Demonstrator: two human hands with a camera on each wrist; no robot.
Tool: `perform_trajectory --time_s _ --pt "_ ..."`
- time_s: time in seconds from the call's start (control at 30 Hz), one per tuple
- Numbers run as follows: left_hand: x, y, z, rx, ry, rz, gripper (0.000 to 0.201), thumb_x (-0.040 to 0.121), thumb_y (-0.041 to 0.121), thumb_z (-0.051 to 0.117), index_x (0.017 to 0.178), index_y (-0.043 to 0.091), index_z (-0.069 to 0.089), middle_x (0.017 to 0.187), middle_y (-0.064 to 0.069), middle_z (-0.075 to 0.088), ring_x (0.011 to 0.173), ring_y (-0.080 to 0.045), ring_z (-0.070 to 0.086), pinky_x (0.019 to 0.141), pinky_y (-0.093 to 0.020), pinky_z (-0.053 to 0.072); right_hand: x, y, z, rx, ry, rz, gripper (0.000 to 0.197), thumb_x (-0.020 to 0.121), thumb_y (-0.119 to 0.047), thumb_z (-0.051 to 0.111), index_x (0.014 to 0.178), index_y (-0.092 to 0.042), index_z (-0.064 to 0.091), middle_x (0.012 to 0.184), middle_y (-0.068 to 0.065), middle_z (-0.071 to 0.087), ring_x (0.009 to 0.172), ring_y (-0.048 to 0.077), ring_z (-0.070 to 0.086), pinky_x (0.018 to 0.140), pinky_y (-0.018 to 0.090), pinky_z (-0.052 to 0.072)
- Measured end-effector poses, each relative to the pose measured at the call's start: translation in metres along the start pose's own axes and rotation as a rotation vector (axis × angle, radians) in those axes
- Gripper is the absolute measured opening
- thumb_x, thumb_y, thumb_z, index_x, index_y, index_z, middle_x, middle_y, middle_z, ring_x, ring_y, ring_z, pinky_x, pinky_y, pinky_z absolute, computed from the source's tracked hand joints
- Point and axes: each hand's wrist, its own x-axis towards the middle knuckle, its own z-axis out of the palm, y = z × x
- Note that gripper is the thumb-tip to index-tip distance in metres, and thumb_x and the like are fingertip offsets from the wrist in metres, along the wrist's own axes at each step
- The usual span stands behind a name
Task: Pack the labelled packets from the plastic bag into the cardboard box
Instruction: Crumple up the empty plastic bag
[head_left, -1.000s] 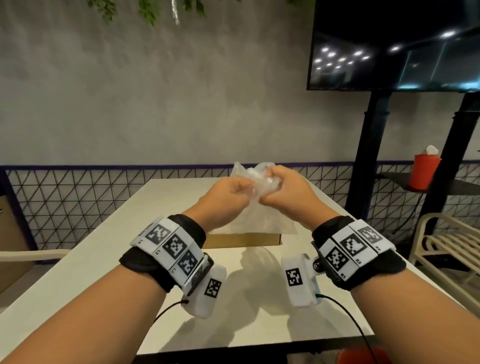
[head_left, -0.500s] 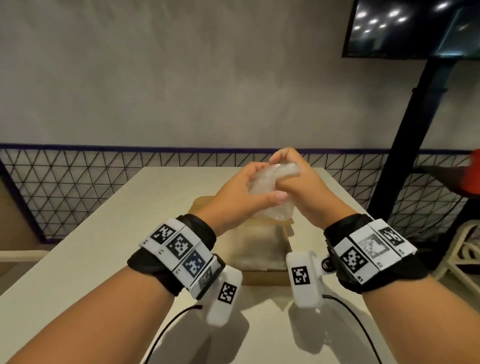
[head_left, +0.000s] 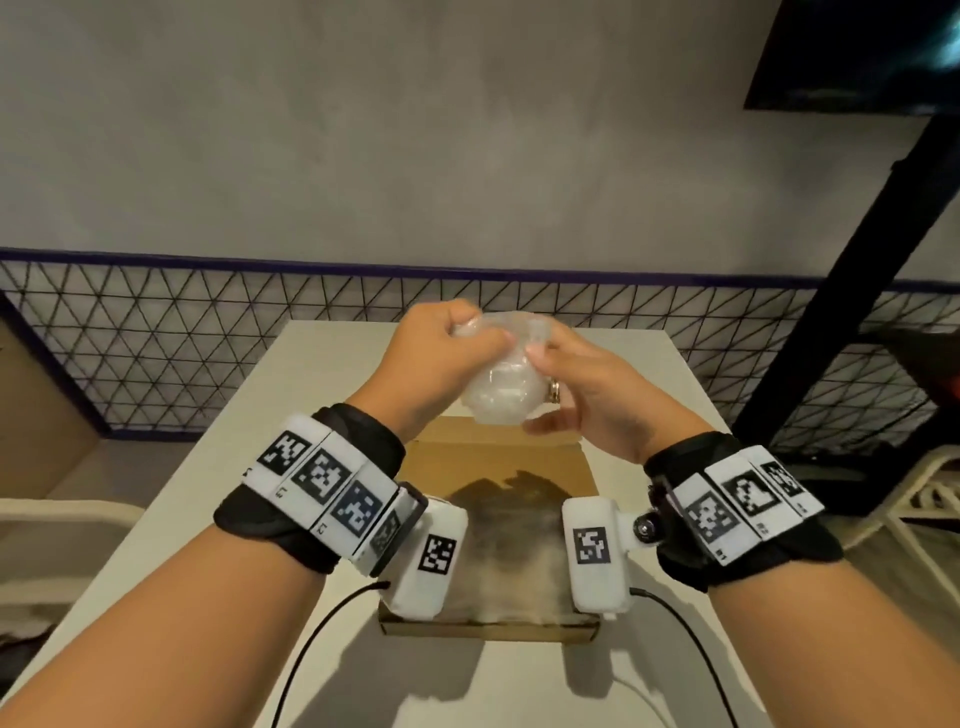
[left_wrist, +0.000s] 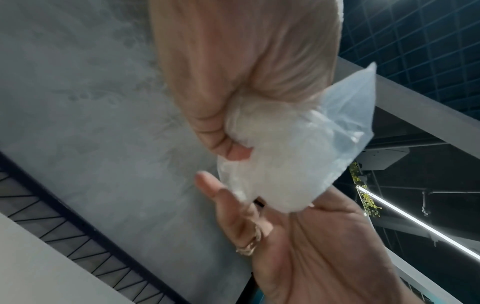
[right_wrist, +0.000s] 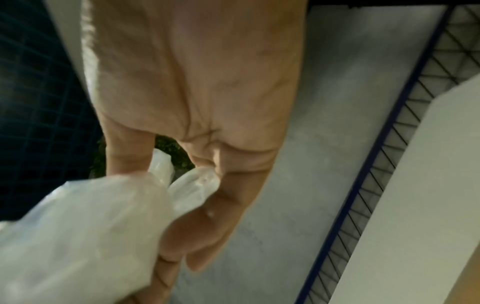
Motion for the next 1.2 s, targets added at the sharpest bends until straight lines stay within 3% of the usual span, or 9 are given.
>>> perform_trajectory --time_s 0.1,0.23,0.47,0.6,0.77,0.87,0.97,1.07,1.2 --pt "0.001 0.003 -0.007 -0.073 -0.052 -0.087 0.023 0.061 0.023 0.068 0.076 0.023 0.050 0.089 -0.001 0.054 0.081 -0.030 0.058 0.072 -0.042 0.050 0.003 -0.008 0.005 0.042 0.051 0.024 0.069 0.083 -0.027 0.061 0.142 -0.034 0.027 0.109 -0.003 0.057 0.081 0.008 0.064 0.059 0.023 0.052" --pt "-0.003 -0.003 -0.009 0.005 0.049 -0.176 0.041 0.080 0.011 0.068 0.108 0.032 0.046 0.119 0.007 0.046 0.116 -0.024 0.049 0.097 -0.047 0.046 0.003 -0.008 0.018 -0.039 0.249 0.010 0.069 0.084 -0.010 0.064 0.140 -0.033 0.032 0.120 0.002 0.054 0.094 0.017 0.064 0.064 0.026 0.057" --pt "-0.035 -0.007 -0.015 -0.063 -0.009 -0.311 0.063 0.082 0.032 0.065 0.136 0.035 0.034 0.131 0.004 0.044 0.114 -0.015 0.052 0.096 -0.035 0.049 -0.022 -0.007 0.025 -0.199 0.451 -0.100 0.035 0.079 0.008 0.062 0.084 -0.027 0.062 0.087 -0.004 0.064 0.084 0.018 0.062 0.069 0.034 0.057" --pt "-0.053 -0.011 -0.008 -0.196 -0.091 -0.404 0.058 0.091 0.020 0.056 0.143 0.029 0.032 0.135 0.000 0.050 0.112 -0.017 0.058 0.090 -0.033 0.052 -0.045 0.004 0.027 -0.211 0.548 -0.109 0.030 0.078 0.008 0.063 0.074 -0.022 0.062 0.075 -0.007 0.063 0.069 0.004 0.057 0.059 0.018 0.050" --pt "-0.058 -0.010 0.011 -0.242 -0.301 -0.413 0.042 0.098 0.012 0.043 0.137 0.026 0.042 0.127 0.001 0.058 0.109 -0.013 0.060 0.085 -0.023 0.054 -0.072 0.010 0.019 -0.127 0.502 -0.021 0.021 0.079 0.008 0.063 0.076 -0.012 0.062 0.074 0.001 0.061 0.071 0.013 0.059 0.066 0.032 0.054" --pt "-0.062 -0.003 0.028 -0.244 -0.435 -0.443 0.032 0.099 0.012 0.038 0.120 0.031 0.054 0.113 0.001 0.063 0.098 -0.012 0.060 0.076 -0.022 0.053 -0.095 0.007 0.003 -0.058 0.450 0.002 0.023 0.079 0.010 0.062 0.074 -0.013 0.062 0.073 0.002 0.061 0.067 0.013 0.058 0.060 0.026 0.053" --pt "-0.067 0.003 0.055 -0.295 -0.496 -0.477 0.031 0.100 0.010 0.034 0.111 0.026 0.058 0.118 -0.015 0.058 0.103 -0.027 0.053 0.095 -0.044 0.046 -0.116 0.007 -0.016 -0.018 0.414 -0.013 0.022 0.079 0.010 0.062 0.076 -0.011 0.062 0.091 0.000 0.061 0.078 0.016 0.059 0.059 0.025 0.053" --pt "-0.074 0.013 0.086 -0.371 -0.497 -0.499 0.028 0.100 0.010 0.033 0.111 0.017 0.057 0.114 -0.019 0.053 0.097 -0.028 0.050 0.087 -0.038 0.047 -0.137 0.012 -0.041 0.018 0.387 -0.038 0.016 0.074 -0.006 0.074 0.073 -0.015 0.061 0.109 -0.012 0.056 0.092 0.014 0.059 0.063 0.022 0.055" --pt "-0.084 0.025 0.141 -0.494 -0.436 -0.518 0.025 0.098 0.007 0.035 0.112 0.016 0.054 0.108 -0.008 0.059 0.093 -0.023 0.057 0.080 -0.033 0.052 -0.178 0.015 -0.085 0.108 0.175 0.028 0.054 0.043 -0.060 0.082 0.079 -0.026 0.062 0.096 -0.011 0.065 0.083 0.009 0.065 0.065 0.025 0.055"
